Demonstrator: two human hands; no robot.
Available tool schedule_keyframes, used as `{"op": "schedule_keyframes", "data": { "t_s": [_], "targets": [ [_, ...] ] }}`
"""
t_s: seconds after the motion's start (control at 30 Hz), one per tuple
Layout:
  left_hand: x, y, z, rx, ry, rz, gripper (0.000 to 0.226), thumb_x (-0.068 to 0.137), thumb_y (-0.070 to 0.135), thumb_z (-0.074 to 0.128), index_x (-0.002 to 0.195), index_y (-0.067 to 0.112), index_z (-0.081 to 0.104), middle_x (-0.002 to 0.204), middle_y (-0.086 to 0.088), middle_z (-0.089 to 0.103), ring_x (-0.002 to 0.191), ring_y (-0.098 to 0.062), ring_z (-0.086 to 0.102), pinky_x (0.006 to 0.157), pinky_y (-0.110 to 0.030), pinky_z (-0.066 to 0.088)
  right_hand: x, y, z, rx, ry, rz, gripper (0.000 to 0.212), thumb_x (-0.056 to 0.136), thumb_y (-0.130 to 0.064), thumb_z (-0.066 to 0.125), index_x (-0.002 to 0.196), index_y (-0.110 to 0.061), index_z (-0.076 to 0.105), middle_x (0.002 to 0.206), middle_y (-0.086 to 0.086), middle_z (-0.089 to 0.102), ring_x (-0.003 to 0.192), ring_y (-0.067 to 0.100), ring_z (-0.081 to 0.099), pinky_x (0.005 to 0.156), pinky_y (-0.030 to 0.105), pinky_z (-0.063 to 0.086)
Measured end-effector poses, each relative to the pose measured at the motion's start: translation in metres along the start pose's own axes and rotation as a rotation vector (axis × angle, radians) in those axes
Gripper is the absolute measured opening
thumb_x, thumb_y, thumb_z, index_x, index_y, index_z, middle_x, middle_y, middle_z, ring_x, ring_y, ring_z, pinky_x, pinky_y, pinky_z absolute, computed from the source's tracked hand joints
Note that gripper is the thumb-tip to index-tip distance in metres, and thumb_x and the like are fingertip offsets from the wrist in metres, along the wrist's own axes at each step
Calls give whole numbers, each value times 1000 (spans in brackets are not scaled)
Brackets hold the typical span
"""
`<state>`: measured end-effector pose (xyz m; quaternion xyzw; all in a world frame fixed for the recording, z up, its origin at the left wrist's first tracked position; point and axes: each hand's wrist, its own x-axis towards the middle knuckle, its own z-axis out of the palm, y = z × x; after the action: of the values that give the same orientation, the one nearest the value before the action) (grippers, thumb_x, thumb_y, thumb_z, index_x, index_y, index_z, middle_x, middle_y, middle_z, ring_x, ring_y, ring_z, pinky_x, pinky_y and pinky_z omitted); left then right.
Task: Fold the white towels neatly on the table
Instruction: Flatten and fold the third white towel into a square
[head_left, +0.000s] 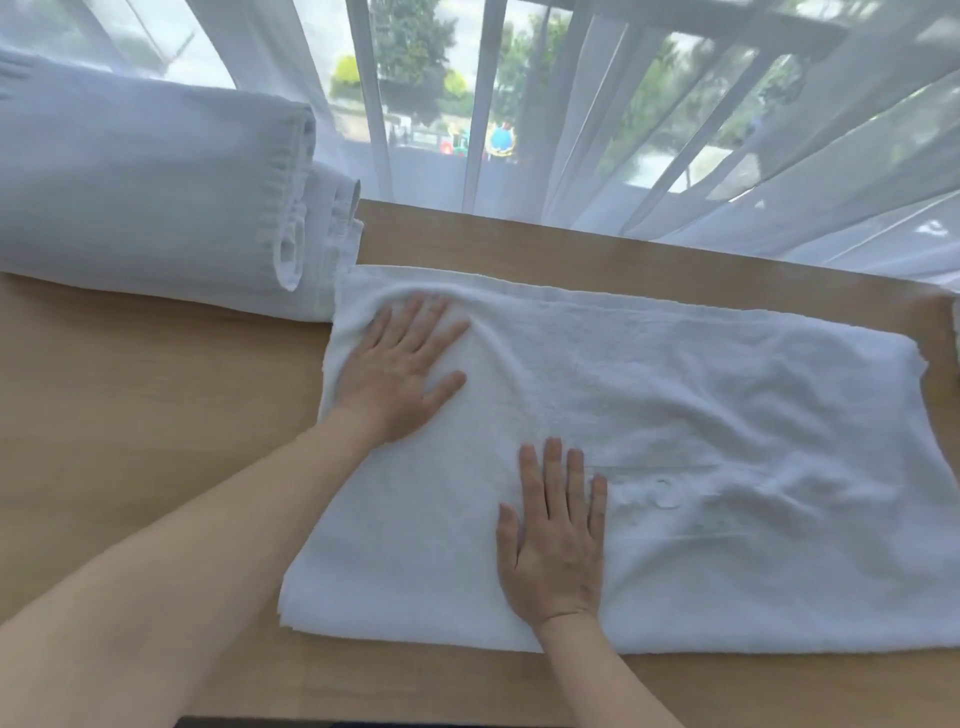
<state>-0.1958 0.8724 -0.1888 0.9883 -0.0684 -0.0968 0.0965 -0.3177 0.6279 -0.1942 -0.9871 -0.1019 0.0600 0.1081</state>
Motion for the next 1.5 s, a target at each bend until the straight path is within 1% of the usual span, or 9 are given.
{"op": "schedule_keyframes", "data": {
  "t_s": [0.33,0.47,0.57,0.73,0.83,0.93,1.1,1.2,1.5],
  "targets": [
    [31,-3,-12,-33,-4,-148,63,102,54,13,160,34,0,168,3,-11,153,-19,-17,123,-40,-13,3,-1,0,-4,67,-4,63,102,-47,22,158,-19,26,166,7,18,153,30,15,120,58,18],
    [-14,46,-1,-62,-4,157,60,103,47,17,159,27,7,168,-3,5,155,-28,2,125,-43,-3,3,-1,-1,12,62,-1,61,102,-42,22,158,-18,28,166,7,19,153,30,15,120,59,19],
    [-37,66,16,25,-21,328,55,105,44,22,159,33,20,168,2,10,155,-23,5,125,-44,4,2,-1,1,21,78,-2,61,99,-36,31,156,-16,31,165,8,21,153,29,15,120,59,19],
    [17,53,4,34,-34,123,57,103,50,13,159,41,5,168,11,0,155,-17,-6,124,-42,-6,-1,1,-10,103,35,6,60,98,-33,34,156,-17,31,165,2,20,154,21,11,123,50,11],
    [45,49,2,0,-11,-75,58,102,52,15,158,42,3,168,10,-1,155,-17,-7,124,-43,-8,4,24,-24,151,95,-38,56,97,-31,41,150,-14,42,160,5,33,149,20,27,123,41,19],
    [45,82,3,-74,-8,-194,64,100,53,14,159,33,4,169,4,-4,154,-23,-11,122,-47,-12,13,70,-37,20,153,-12,55,98,-31,42,148,-12,46,157,10,39,147,27,33,120,50,25],
    [-6,167,30,29,-31,225,62,101,49,21,159,29,20,168,-1,11,155,-27,5,125,-48,2,9,107,-30,-40,98,-39,60,99,-36,36,155,-14,33,164,8,24,153,27,17,121,56,19],
    [14,163,29,36,6,197,60,101,49,26,159,32,22,167,1,15,154,-24,11,125,-47,9,12,108,-23,-20,153,-24,61,97,-34,39,155,-15,34,163,8,27,152,27,20,121,56,20],
    [71,163,23,57,41,22,62,101,50,14,160,33,8,169,5,3,155,-22,0,125,-46,-1,13,107,-27,72,146,-35,61,95,-34,43,153,-14,39,162,8,30,152,25,21,121,56,19]
  ]
}}
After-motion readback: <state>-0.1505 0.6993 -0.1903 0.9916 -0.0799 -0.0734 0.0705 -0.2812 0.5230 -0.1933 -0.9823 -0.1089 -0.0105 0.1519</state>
